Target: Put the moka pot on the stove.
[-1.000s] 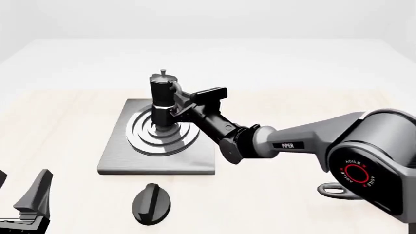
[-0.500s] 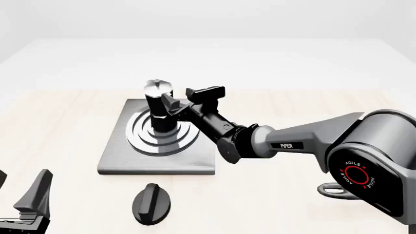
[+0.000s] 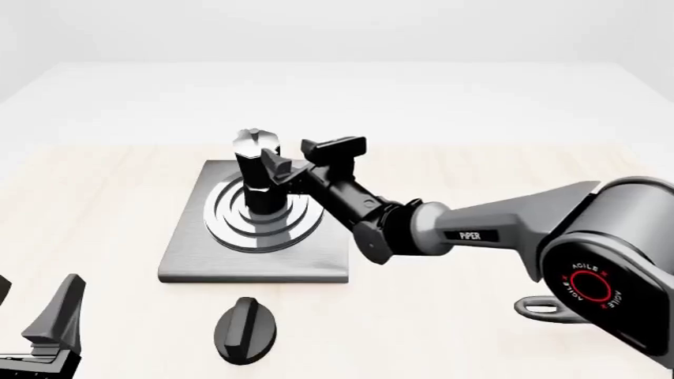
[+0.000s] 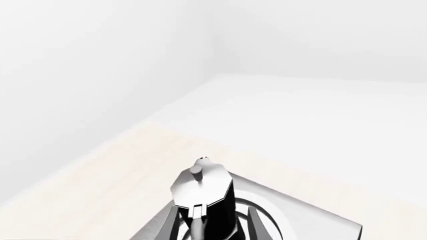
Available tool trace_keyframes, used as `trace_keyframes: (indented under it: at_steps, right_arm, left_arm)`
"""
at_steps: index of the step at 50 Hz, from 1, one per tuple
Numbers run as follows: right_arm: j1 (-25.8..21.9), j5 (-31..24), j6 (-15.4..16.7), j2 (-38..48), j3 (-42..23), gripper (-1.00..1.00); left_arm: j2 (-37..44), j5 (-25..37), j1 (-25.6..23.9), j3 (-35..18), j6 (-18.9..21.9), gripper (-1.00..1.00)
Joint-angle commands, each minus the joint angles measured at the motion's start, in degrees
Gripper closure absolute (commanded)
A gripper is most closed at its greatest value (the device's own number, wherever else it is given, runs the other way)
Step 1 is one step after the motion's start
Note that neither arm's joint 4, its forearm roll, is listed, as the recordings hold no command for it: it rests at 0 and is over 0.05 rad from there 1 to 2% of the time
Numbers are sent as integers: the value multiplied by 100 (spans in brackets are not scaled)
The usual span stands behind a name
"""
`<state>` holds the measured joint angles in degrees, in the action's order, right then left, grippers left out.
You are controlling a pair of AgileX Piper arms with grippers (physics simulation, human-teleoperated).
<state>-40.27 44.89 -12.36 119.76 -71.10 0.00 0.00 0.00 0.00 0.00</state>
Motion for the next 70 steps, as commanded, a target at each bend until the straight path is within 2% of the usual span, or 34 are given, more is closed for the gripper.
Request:
trace_keyframes:
  at_steps: [1, 32, 70]
  right_arm:
    - [-48, -29, 54, -219, 150, -100]
    - [-104, -48, 157, -730, 524, -100]
    - [-49, -119, 410, -1773, 1224, -100]
  left_arm:
    - [0, 0, 0, 0, 0, -100]
    - [0, 0, 0, 0, 0, -100]
    - [0, 0, 0, 0, 0, -100]
